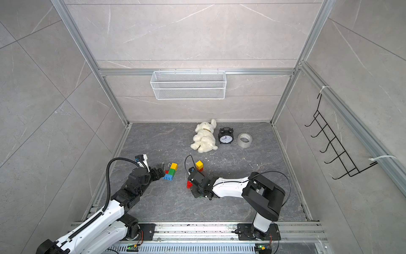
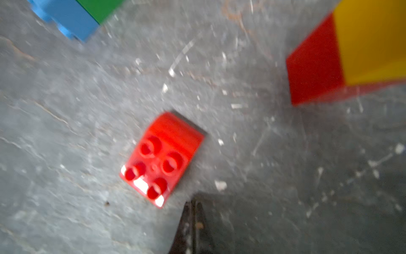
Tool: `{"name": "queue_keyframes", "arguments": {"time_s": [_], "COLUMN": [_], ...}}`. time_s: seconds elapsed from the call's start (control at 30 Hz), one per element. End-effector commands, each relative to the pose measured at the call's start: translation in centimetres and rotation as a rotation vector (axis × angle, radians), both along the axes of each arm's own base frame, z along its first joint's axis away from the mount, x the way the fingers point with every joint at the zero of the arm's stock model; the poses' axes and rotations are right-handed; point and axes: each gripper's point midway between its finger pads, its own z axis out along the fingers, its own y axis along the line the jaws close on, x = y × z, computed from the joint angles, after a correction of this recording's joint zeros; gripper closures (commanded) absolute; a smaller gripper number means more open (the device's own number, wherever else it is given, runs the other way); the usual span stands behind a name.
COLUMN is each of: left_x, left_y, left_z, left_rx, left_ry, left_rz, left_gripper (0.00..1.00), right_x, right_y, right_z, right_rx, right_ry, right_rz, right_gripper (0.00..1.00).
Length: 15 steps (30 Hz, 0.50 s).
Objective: Assemble the letter r with lego
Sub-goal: Adjust the lego brick at the center of the board.
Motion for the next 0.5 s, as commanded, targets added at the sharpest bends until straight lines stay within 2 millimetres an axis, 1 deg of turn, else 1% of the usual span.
{"name": "queue_keyframes", "arguments": {"time_s": [0.0, 0.03, 0.13, 0.17, 0.2, 0.23, 0.3, 0.33, 0.4, 0.47], "left_x": [0.7, 0.6, 0.6, 0.6, 0.6, 0.7, 0.8, 0.9, 1.0, 1.2], "left_y": [-0.1, -0.1, -0.1, -0.1, -0.1, -0.1, -0.1, -0.1, -0.3, -0.4], "left_z": [2.0, 2.0, 2.0, 1.9, 1.8, 1.8, 1.6, 1.6, 1.8, 2.0], "left_rx": [-0.034, -0.036, -0.035, -0.035, -0.035, -0.035, -0.033, -0.033, -0.028, -0.021], "left_ry": [-0.044, -0.045, -0.044, -0.044, -0.044, -0.045, -0.046, -0.048, -0.052, -0.060], "left_rz": [0.009, 0.009, 0.010, 0.011, 0.011, 0.013, 0.015, 0.014, 0.005, 0.002], "left_gripper": [0.04, 0.04, 0.04, 0.04, 0.04, 0.04, 0.04, 0.04, 0.04, 0.04], "right_x": [-0.6, -0.5, -0.1, 0.0, 0.0, 0.1, -0.1, -0.2, -0.7, -1.7], "right_y": [-2.0, -2.1, -2.1, -2.3, -2.7, -3.3, -5.2, -6.2, -8.4, -9.6], "right_z": [-0.6, -0.1, 2.3, 3.2, 3.9, 4.4, 5.2, 5.6, 6.3, 6.0], "right_rx": [-0.065, -0.059, -0.044, -0.036, -0.035, -0.040, -0.073, -0.099, -0.139, -0.131], "right_ry": [0.023, 0.014, -0.021, -0.033, -0.043, -0.049, -0.051, -0.048, -0.027, 0.008], "right_rz": [-0.035, -0.038, -0.044, -0.054, -0.071, -0.096, -0.172, -0.215, -0.321, -0.409], "right_gripper": [0.97, 0.97, 0.96, 0.93, 0.88, 0.82, 0.66, 0.62, 0.60, 0.58]}}
